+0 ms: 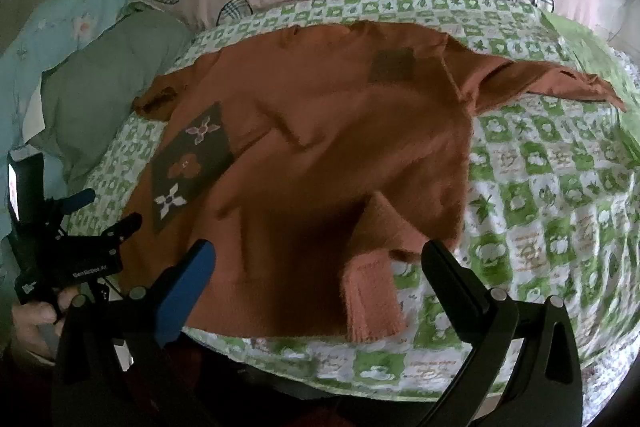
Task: Fold small clothes
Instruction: 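Grasp the sweater's sleeve cuff with the right gripper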
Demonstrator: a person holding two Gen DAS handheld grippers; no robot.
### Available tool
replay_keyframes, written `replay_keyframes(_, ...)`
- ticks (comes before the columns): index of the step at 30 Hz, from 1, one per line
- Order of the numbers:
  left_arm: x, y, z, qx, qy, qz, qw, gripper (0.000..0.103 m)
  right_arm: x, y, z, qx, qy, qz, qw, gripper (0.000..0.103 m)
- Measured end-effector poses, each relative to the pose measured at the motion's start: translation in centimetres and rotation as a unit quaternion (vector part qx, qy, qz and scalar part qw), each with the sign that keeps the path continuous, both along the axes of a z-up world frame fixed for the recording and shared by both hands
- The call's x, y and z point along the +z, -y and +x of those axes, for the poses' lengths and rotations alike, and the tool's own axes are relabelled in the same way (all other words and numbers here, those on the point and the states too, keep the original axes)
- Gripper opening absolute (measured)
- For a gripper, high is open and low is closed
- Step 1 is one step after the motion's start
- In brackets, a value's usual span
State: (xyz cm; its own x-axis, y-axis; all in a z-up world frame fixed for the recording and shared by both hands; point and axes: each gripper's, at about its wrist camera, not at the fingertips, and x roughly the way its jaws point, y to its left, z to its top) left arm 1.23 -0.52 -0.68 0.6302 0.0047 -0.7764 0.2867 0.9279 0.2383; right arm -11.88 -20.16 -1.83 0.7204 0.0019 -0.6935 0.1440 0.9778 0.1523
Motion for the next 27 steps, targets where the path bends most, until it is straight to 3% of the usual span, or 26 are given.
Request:
replay_keyframes(7, -0.2, 0.4, 1.5, 0.003, -0.008, -0.001, 1.0000, 0.103, 0.2, 3.4, 0.1, -0.023, 0.021, 0.043, 0.999, 0.103)
replay_keyframes(11, -0.7, 0.8, 2.4, 0.004, -0.025, 0.005, 0.9997, 0.103, 0.3, 6.1, 0.2, -0.051, 0.019, 0.040, 0.998, 0.103)
replay_keyframes(19, -0.6, 1.8, 4.0, 0.002, -0.028, 0.001, 0.9996, 0.103, 0.9, 14.7, 0.3, -0.125, 0.050, 0.074, 0.988, 0.102)
replay_keyframes(21, -0.6, 2.0, 4.4, 0.001, -0.033, 0.002, 0.9994, 0.103, 0.9, 17.5, 0.4, -0.152, 0.053, 0.084, 0.983, 0.098)
replay_keyframes(25, -0.9, 2.7, 5.2, 0.000, -0.039, 0.009, 0.9992, 0.103, 1.3, 23.6, 1.0, -0.214, 0.062, 0.094, 0.970, 0.066)
replay_keyframes(27, -1.0, 3.0, 5.6, 0.000, -0.042, 0.010, 0.9991, 0.103, 1.9, 26.6, 1.5, -0.237, 0.071, 0.091, 0.964, 0.063)
